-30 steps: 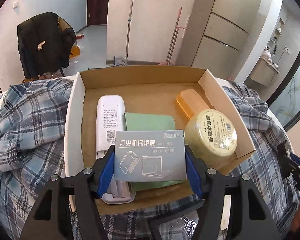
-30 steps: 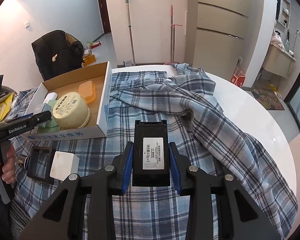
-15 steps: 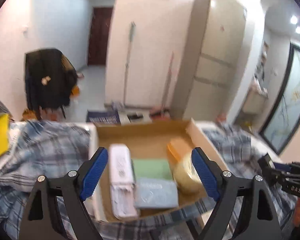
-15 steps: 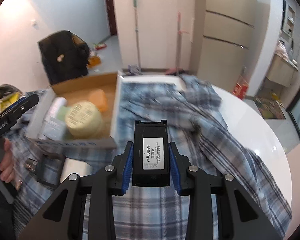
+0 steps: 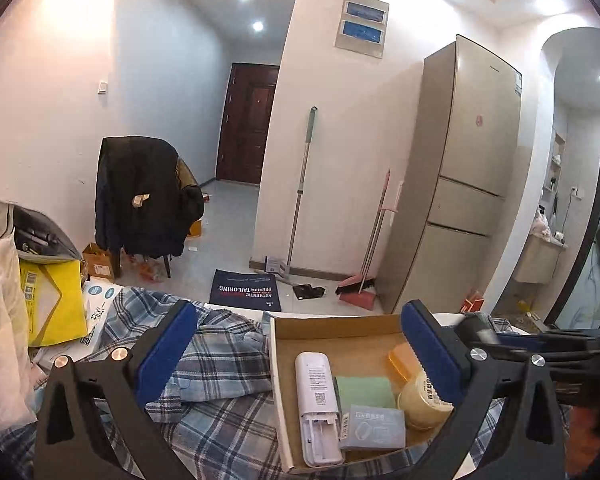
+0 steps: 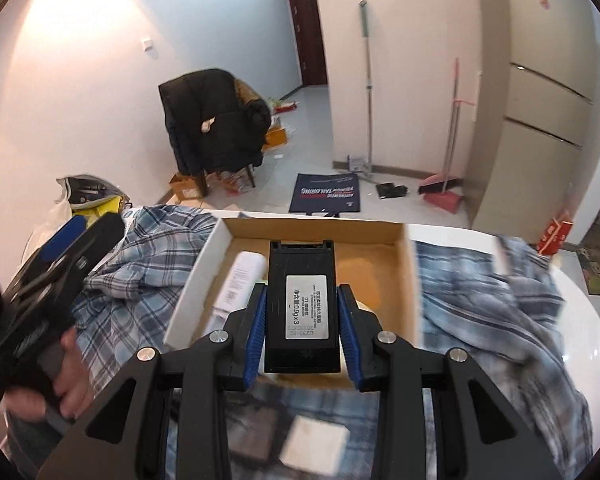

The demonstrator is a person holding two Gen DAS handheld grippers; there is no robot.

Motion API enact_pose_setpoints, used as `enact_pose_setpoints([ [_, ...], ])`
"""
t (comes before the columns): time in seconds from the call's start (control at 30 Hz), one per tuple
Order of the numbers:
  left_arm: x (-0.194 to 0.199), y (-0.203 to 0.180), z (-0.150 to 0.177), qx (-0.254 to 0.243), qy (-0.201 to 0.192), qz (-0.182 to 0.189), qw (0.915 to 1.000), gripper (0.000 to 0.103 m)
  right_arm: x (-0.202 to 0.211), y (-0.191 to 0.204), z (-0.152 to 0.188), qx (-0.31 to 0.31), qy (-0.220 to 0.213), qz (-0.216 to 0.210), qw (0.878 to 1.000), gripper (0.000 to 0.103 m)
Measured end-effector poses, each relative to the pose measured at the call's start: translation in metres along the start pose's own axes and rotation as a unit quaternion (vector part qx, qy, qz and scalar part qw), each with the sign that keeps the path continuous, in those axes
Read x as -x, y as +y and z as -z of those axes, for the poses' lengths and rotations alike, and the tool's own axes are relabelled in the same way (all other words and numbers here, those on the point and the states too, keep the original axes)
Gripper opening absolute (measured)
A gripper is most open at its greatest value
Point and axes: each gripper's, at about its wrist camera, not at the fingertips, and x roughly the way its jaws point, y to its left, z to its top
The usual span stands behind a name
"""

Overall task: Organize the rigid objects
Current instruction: 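Lower the black battery case into the cardboard box and open the right tool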

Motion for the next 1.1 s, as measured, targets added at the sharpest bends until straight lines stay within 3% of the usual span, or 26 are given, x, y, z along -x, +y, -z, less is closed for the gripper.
enact_pose_setpoints([
  [0.27, -0.018, 0.016, 0.01, 0.03, 0.04, -0.028, 0.9984, 0.103, -0.082, 0.018, -0.008, -0.016, 0.06, 0.009, 0.998, 0.033],
  [0.6, -0.031, 0.031, 0.018, 0.05, 0.065, -0.038, 0.9959, 0.103, -0.122, 0.019, -0.002, -0.013, 0.093, 0.036, 0.995, 0.033],
  [0.77, -0.031, 0.031, 0.018, 0.049, 0.066, -0.038, 0.9959, 0.103, -0.124, 0.017, 0.003, -0.008, 0.099, 0.037, 0.994, 0.033],
  [0.83, -0.028, 0.028, 0.017, 0.043, 0.062, -0.04, 0.9963, 0.103, -0.121, 0.016, 0.002, -0.007, 0.096, 0.037, 0.995, 0.044],
  [0.9, -0.025, 0.025, 0.014, 0.04, 0.057, -0.039, 0.9968, 0.103, -0.112, 0.016, -0.002, -0.009, 0.084, 0.036, 0.996, 0.047],
  [1.1, 0.017, 0.008, -0.013, 0.027, -0.006, -0.013, 0.9995, 0.103, -0.056, 0.016, -0.013, -0.004, 0.04, 0.018, 0.999, 0.047],
])
